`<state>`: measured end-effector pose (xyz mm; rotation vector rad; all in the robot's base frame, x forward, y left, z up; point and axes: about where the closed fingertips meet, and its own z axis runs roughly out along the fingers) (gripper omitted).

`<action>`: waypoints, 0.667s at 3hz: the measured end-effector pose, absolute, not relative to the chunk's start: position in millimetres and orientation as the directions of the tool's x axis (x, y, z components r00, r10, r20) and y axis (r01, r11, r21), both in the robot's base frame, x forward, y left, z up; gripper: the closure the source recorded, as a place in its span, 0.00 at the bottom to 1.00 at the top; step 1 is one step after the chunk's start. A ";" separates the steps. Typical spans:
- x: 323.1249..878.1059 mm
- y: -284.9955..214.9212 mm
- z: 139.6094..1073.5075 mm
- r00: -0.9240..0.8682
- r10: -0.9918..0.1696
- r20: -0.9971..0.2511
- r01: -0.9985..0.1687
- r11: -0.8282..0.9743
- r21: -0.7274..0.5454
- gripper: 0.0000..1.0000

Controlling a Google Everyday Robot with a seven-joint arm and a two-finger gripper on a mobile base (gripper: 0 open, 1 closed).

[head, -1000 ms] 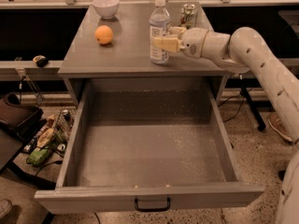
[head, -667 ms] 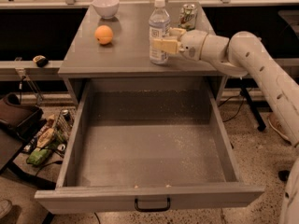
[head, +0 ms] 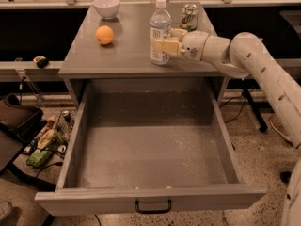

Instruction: Pick blue plastic bottle from top drawer and place on counter

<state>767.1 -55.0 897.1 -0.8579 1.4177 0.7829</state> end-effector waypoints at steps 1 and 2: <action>767.1 -54.9 897.1 0.017 -0.043 -0.999 -0.869 0.494 -0.036 0.34; 767.1 -54.9 897.1 0.017 -0.043 -0.999 -0.869 0.494 -0.036 0.03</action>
Offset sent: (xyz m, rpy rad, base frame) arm 0.0000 0.0000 0.0000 0.0000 0.0000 0.0000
